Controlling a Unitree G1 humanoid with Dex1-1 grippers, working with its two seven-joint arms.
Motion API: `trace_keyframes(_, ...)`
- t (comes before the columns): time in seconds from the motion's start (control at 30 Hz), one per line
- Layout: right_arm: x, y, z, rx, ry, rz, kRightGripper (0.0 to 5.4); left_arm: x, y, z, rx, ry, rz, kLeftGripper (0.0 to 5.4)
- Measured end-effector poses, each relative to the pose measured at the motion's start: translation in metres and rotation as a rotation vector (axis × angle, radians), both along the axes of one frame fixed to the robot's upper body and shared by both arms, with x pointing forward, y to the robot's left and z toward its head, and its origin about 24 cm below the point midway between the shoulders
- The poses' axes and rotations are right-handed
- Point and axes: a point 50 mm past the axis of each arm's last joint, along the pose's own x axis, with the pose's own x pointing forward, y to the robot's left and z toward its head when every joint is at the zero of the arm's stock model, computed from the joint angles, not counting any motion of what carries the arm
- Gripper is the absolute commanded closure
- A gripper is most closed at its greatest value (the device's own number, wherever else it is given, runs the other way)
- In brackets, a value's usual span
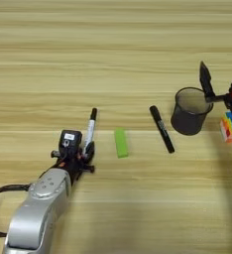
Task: Move the objects on the table
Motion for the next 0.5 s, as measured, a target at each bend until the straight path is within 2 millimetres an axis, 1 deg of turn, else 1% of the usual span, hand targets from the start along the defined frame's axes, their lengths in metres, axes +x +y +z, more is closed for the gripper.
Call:
trace_keyframes(0.33,0.001,-0.002,-0.003,-0.002,0.013,-0.008,0.0,0.002,-0.003,0.0,-0.009,-0.008,0.004,1.93)
trace_keyframes(0.5,0.005,-0.008,-0.012,-0.012,0.055,-0.032,0.0,0.002,-0.003,0.0,-0.007,-0.011,0.005,1.52)
